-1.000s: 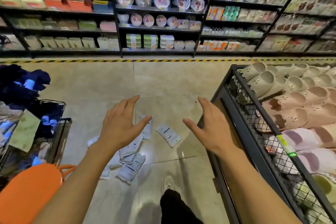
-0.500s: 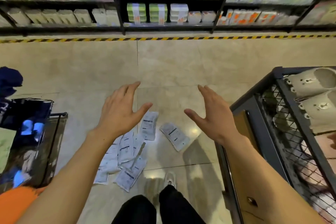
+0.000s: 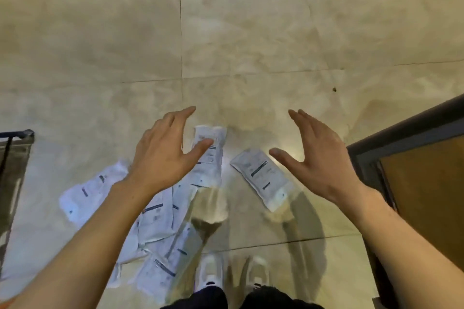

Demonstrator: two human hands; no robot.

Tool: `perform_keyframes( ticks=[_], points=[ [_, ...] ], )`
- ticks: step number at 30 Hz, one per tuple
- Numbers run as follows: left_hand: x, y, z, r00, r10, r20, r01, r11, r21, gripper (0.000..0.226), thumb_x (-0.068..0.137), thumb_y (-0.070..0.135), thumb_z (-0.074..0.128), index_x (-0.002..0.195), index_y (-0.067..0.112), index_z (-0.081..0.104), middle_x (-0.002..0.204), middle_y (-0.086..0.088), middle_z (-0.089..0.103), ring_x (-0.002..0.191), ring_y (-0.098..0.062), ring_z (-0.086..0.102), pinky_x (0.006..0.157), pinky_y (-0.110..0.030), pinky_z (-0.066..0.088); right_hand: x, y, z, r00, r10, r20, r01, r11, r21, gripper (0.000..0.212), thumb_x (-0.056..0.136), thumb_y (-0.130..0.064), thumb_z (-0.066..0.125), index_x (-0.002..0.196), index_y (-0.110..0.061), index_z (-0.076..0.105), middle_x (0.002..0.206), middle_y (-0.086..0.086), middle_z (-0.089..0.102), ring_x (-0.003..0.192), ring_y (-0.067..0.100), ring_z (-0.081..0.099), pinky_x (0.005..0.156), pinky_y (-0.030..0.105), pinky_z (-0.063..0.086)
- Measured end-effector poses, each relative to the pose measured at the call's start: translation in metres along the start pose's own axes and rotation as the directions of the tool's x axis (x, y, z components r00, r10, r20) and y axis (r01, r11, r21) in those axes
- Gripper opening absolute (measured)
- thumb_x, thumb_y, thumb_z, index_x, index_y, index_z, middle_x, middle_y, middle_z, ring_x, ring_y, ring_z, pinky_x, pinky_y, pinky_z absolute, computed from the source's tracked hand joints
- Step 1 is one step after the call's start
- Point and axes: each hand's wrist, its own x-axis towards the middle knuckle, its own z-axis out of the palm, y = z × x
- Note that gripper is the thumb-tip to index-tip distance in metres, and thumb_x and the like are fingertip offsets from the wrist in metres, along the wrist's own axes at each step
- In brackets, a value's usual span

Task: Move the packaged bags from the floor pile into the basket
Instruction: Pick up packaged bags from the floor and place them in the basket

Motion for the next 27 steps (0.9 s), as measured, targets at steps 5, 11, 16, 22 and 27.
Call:
perform_keyframes(
  ticks=[5,11,16,22,27],
  points=[
    [0.045,-0.083,0.162,0.998,-0.012,0.054,0.01,1.0,0.028,0.084,0.089,0.073,0.044,0.158,0.026,0.035,0.157,-0.005,0.047,0.139,-0.031,0.049,0.107,-0.048,0.042,0.044,0.065,0.158,0.999,0.013,0.047,-0.011,1.0,-0.029,0.093,0.093,-0.074,0.048,0.165,-0.021,0.022,0.17,0.011,0.028,0.156,0.028,0.028,0.125,0.041,0.022],
    [0.081,-0.144,0.284,0.998,0.012,0.057,-0.017,0.997,0.081,0.081,0.091,0.072,0.05,0.157,0.028,0.036,0.157,-0.003,0.047,0.136,-0.032,0.051,0.101,-0.047,0.043,0.074,0.123,0.29,0.996,0.04,0.078,-0.039,0.999,-0.011,0.093,0.092,-0.075,0.046,0.165,-0.021,0.022,0.169,0.008,0.032,0.154,0.029,0.033,0.121,0.044,0.03],
    [0.095,-0.161,0.323,0.997,0.0,0.071,-0.002,0.999,0.035,0.083,0.086,0.073,0.042,0.157,0.029,0.034,0.155,0.0,0.047,0.136,-0.029,0.05,0.101,-0.048,0.043,0.086,0.154,0.347,0.982,0.108,0.153,-0.11,0.994,0.01,0.088,0.096,-0.063,0.054,0.165,-0.019,0.022,0.168,0.005,0.034,0.152,0.026,0.037,0.116,0.041,0.035],
    [0.086,-0.172,0.33,0.997,-0.062,0.054,0.065,0.997,-0.051,0.076,0.094,0.07,0.052,0.158,0.032,0.034,0.157,0.005,0.045,0.138,-0.022,0.05,0.101,-0.047,0.046,0.085,0.183,0.384,0.91,0.313,0.271,-0.319,0.947,-0.023,0.097,0.089,-0.071,0.061,0.163,-0.02,0.024,0.152,0.01,0.054,0.132,0.035,0.058,0.098,0.046,0.05],
    [0.087,-0.185,0.337,0.993,-0.103,0.056,0.105,0.993,-0.045,0.074,0.094,0.067,0.053,0.157,0.034,0.033,0.157,0.005,0.045,0.135,-0.023,0.053,0.097,-0.046,0.047,0.092,0.189,0.404,0.842,0.456,0.287,-0.485,0.874,0.034,0.099,0.074,-0.075,0.074,0.149,-0.018,0.042,0.135,0.011,0.061,0.121,0.035,0.06,0.091,0.047,0.053]
  ],
)
